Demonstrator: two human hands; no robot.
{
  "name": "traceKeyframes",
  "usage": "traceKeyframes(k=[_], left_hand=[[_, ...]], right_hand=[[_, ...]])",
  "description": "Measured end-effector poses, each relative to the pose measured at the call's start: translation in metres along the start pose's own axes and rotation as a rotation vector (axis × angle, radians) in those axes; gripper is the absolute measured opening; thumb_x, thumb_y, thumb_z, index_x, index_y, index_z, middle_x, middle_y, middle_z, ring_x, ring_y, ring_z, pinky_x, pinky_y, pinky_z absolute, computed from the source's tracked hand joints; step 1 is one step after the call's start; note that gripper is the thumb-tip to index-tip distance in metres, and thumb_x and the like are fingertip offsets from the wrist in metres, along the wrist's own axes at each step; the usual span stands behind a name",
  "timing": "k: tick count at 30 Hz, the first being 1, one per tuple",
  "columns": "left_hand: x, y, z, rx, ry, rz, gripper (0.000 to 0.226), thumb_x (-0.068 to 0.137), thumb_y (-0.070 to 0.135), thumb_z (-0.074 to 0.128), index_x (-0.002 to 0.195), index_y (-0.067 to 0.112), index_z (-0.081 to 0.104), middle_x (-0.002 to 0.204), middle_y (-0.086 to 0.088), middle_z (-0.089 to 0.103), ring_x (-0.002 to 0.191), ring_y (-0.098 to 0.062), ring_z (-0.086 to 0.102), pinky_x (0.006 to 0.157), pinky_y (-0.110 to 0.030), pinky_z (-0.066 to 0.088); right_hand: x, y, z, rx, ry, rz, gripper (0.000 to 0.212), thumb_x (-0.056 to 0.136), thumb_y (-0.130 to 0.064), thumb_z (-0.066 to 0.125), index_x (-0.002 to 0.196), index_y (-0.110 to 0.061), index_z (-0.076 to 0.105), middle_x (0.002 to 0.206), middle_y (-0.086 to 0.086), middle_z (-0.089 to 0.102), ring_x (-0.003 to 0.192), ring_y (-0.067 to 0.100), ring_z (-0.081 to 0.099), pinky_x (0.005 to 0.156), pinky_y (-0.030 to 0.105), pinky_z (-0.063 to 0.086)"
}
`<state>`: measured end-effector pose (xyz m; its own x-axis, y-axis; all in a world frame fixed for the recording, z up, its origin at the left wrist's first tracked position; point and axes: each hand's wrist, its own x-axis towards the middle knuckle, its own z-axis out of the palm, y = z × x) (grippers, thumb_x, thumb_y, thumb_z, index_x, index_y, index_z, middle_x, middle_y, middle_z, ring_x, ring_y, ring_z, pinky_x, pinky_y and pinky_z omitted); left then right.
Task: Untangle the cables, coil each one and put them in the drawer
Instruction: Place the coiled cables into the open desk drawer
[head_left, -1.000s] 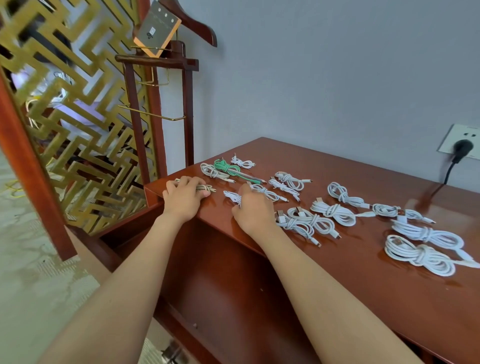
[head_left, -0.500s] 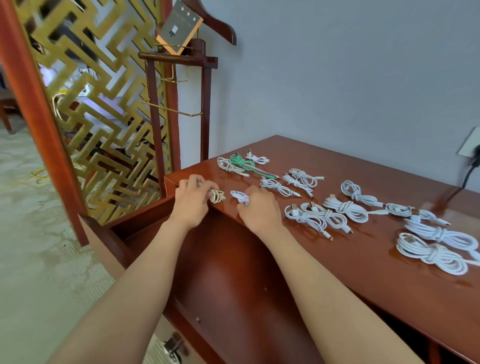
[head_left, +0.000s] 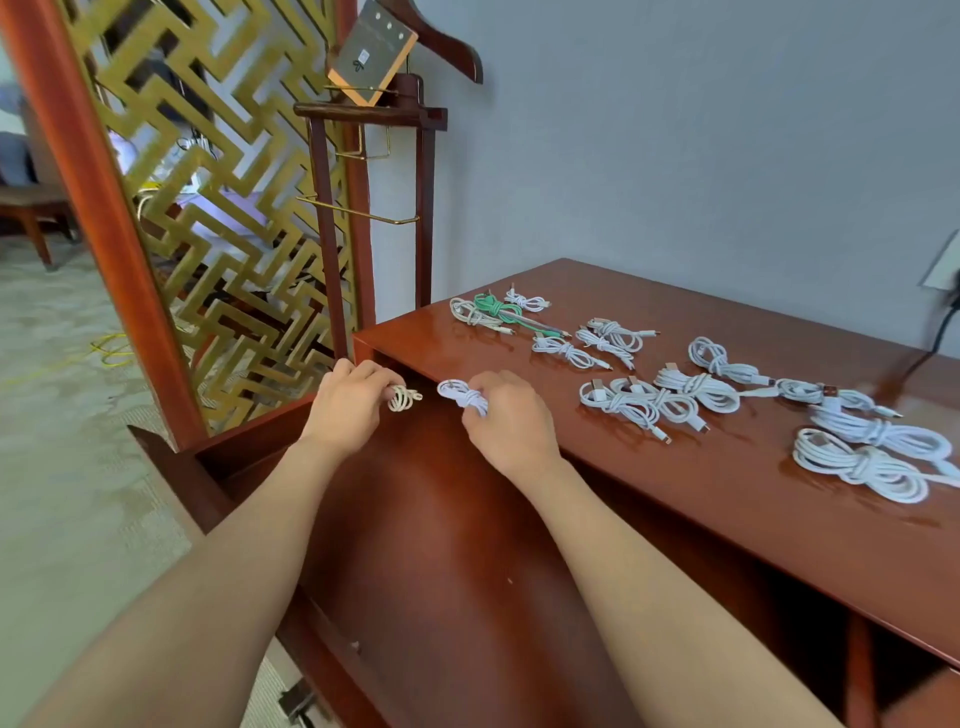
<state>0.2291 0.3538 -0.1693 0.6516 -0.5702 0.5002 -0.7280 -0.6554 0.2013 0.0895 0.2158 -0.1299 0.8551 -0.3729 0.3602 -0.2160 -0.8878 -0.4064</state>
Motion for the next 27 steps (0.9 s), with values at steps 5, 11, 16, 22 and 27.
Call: traceKeyframes(k=[5, 11, 16, 22, 27], left_hand=[[0.007, 0.002, 0.001, 0.086, -0.178, -0.029, 0.029, 0.097, 0.009, 0.044, 0.12, 0.019, 0.058, 0.12, -0.002, 0.056, 0.105, -0.024, 0.044, 0.087, -0.031, 0.032], [0.024, 0.028, 0.017, 0.291, -0.357, 0.122, 0.033, 0.097, 0.013, 0.042, 0.127, 0.024, 0.052, 0.122, -0.001, 0.054, 0.116, -0.022, 0.042, 0.088, -0.029, 0.031], [0.026, 0.033, 0.034, 0.469, -0.356, 0.163, 0.037, 0.098, 0.013, 0.037, 0.132, 0.023, 0.047, 0.127, -0.004, 0.048, 0.12, -0.025, 0.041, 0.093, -0.032, 0.03], [0.024, 0.026, 0.038, 0.523, -0.317, 0.106, 0.042, 0.097, 0.011, 0.038, 0.134, 0.027, 0.046, 0.127, -0.003, 0.048, 0.119, -0.026, 0.04, 0.094, -0.035, 0.029], [0.022, 0.015, 0.038, 0.478, -0.332, 0.027, 0.042, 0.098, 0.014, 0.036, 0.134, 0.034, 0.048, 0.126, -0.002, 0.048, 0.12, -0.024, 0.041, 0.096, -0.033, 0.03]], right_hand=[[-0.019, -0.004, 0.017, -0.106, -0.105, -0.093, 0.025, 0.09, -0.013, 0.047, 0.113, -0.009, 0.056, 0.11, 0.01, 0.053, 0.101, 0.029, 0.053, 0.074, 0.03, 0.038], [-0.022, 0.016, 0.03, -0.023, -0.186, 0.148, 0.024, 0.092, -0.012, 0.047, 0.114, -0.01, 0.057, 0.115, 0.011, 0.057, 0.106, 0.032, 0.055, 0.082, 0.032, 0.043], [-0.013, 0.022, 0.037, -0.111, -0.171, 0.161, 0.024, 0.093, -0.015, 0.047, 0.116, -0.016, 0.056, 0.117, 0.007, 0.059, 0.11, 0.027, 0.055, 0.084, 0.031, 0.043], [-0.012, 0.025, 0.051, -0.251, -0.238, 0.157, 0.033, 0.095, -0.023, 0.045, 0.126, -0.013, 0.048, 0.131, 0.008, 0.048, 0.127, 0.027, 0.038, 0.104, 0.035, 0.029], [-0.013, 0.021, 0.054, -0.362, -0.267, 0.06, 0.046, 0.094, -0.023, 0.046, 0.138, -0.009, 0.036, 0.139, 0.01, 0.039, 0.131, 0.027, 0.032, 0.108, 0.036, 0.023]])
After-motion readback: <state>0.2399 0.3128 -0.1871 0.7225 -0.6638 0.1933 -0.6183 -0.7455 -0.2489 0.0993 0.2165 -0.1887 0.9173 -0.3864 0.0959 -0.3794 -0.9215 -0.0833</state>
